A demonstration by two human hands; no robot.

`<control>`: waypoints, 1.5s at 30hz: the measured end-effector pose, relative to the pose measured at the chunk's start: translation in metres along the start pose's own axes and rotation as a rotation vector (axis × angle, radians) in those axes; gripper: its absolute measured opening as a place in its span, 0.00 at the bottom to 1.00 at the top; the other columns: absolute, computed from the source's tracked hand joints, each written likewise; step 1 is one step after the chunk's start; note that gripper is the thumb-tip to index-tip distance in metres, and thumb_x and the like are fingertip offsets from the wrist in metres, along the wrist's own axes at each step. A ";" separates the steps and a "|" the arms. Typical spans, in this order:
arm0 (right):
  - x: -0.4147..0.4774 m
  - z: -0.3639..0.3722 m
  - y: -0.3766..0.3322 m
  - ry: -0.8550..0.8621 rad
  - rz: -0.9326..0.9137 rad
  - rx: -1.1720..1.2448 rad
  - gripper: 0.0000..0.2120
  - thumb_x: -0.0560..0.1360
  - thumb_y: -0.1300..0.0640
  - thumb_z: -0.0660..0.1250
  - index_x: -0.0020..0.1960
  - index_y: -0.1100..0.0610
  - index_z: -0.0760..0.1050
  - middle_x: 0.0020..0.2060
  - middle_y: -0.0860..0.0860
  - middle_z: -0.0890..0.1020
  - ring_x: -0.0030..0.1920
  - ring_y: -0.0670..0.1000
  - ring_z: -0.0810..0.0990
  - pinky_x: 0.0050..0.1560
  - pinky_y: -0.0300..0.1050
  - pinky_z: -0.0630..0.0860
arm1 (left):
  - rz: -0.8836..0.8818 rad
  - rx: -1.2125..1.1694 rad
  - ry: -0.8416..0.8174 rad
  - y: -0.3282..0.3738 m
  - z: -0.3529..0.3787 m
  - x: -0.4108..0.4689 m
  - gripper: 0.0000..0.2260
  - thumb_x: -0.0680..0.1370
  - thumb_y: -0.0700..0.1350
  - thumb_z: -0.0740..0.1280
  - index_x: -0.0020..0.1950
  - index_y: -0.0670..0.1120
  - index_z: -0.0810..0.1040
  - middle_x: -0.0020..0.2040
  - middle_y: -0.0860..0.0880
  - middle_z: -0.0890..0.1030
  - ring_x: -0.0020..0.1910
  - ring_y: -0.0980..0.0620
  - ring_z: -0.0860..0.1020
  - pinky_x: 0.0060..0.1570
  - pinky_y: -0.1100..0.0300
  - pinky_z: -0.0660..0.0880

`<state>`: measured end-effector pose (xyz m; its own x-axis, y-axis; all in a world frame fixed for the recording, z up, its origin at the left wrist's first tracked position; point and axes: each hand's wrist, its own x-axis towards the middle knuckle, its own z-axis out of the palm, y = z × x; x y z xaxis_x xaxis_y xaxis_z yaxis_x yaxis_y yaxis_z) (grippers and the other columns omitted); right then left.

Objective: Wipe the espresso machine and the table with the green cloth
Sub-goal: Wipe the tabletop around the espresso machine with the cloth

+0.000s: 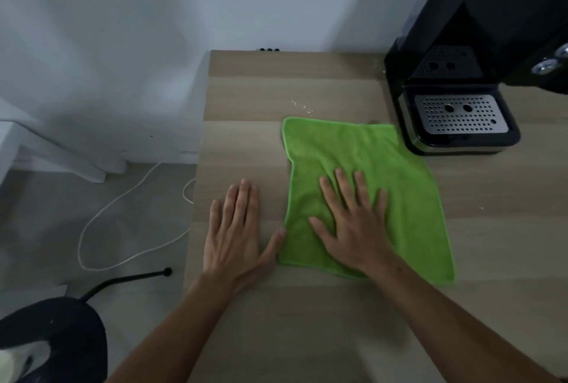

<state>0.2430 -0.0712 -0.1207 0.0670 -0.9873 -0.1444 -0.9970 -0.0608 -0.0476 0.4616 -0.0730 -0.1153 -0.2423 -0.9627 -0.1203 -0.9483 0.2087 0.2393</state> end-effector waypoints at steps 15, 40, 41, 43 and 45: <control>0.027 -0.002 -0.014 0.041 -0.035 0.033 0.35 0.76 0.33 0.47 0.78 0.51 0.54 0.78 0.54 0.55 0.76 0.62 0.53 0.67 0.72 0.51 | -0.026 -0.034 -0.004 -0.005 -0.004 0.031 0.40 0.75 0.70 0.38 0.78 0.44 0.48 0.78 0.48 0.47 0.77 0.53 0.43 0.73 0.51 0.39; 0.108 -0.015 0.012 0.018 -0.039 0.008 0.38 0.73 0.29 0.42 0.78 0.45 0.47 0.78 0.52 0.47 0.77 0.61 0.45 0.68 0.73 0.46 | 0.003 -0.004 -0.025 -0.008 -0.012 0.099 0.41 0.72 0.71 0.35 0.77 0.46 0.39 0.78 0.50 0.39 0.75 0.54 0.37 0.73 0.51 0.35; 0.096 -0.013 0.008 0.035 -0.059 0.009 0.37 0.74 0.30 0.43 0.78 0.47 0.50 0.78 0.54 0.50 0.77 0.63 0.48 0.67 0.74 0.49 | 0.000 -0.011 -0.023 -0.010 -0.012 0.101 0.42 0.72 0.71 0.35 0.77 0.46 0.38 0.78 0.50 0.39 0.75 0.54 0.36 0.72 0.52 0.34; 0.084 -0.011 0.001 0.022 -0.126 -0.002 0.36 0.74 0.31 0.45 0.77 0.48 0.55 0.77 0.55 0.56 0.76 0.64 0.54 0.65 0.75 0.52 | 0.007 -0.026 -0.022 -0.010 -0.014 0.104 0.42 0.71 0.71 0.34 0.77 0.46 0.38 0.78 0.50 0.39 0.75 0.54 0.36 0.73 0.51 0.34; 0.107 -0.014 -0.004 0.001 -0.221 0.002 0.35 0.74 0.31 0.46 0.77 0.46 0.54 0.77 0.54 0.55 0.76 0.63 0.54 0.66 0.77 0.52 | 0.013 -0.028 -0.014 -0.014 -0.014 0.116 0.41 0.71 0.71 0.36 0.77 0.47 0.37 0.78 0.50 0.39 0.75 0.55 0.36 0.73 0.51 0.35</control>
<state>0.2536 -0.1785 -0.1224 0.2839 -0.9501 -0.1292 -0.9580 -0.2754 -0.0794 0.4499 -0.1901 -0.1190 -0.2576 -0.9574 -0.1305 -0.9388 0.2160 0.2682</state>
